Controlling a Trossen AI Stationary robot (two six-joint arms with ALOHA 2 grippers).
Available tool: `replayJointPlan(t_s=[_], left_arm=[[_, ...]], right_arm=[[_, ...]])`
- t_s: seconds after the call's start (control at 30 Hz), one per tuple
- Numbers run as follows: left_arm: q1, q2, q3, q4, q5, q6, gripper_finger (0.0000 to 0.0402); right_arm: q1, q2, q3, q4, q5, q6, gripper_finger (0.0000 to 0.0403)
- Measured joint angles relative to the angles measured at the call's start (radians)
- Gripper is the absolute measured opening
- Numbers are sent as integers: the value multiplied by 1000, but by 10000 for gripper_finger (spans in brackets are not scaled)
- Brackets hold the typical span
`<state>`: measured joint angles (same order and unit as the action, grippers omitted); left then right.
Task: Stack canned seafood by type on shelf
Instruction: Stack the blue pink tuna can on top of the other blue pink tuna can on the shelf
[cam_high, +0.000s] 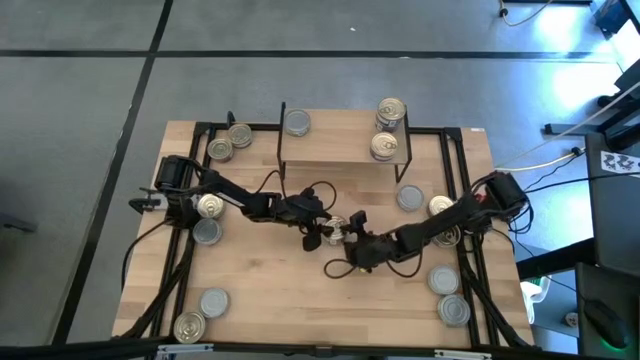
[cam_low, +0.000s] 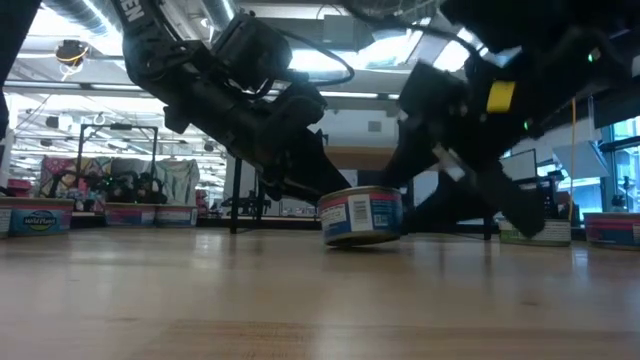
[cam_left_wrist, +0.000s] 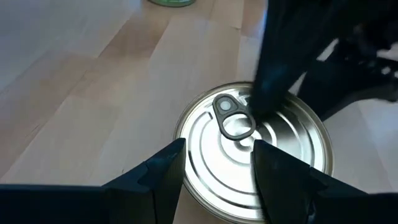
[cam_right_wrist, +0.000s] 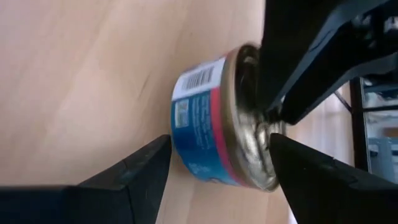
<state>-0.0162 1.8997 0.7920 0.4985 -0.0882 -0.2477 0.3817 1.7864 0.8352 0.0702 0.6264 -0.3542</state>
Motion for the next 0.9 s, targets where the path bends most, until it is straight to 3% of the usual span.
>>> replayJointPlan(t_s=[0.27, 0.73, 0.9], left_arm=[[5, 0, 0, 3, 7, -8, 188], [8, 0, -1, 3, 25, -16, 188], [9, 0, -1, 3, 18, -17, 188]], right_arm=[[-1, 33, 0, 23, 37, -27, 272], [-2, 110, 2, 171, 124, -247, 271], [-3, 111, 2, 162, 116, -241, 222]])
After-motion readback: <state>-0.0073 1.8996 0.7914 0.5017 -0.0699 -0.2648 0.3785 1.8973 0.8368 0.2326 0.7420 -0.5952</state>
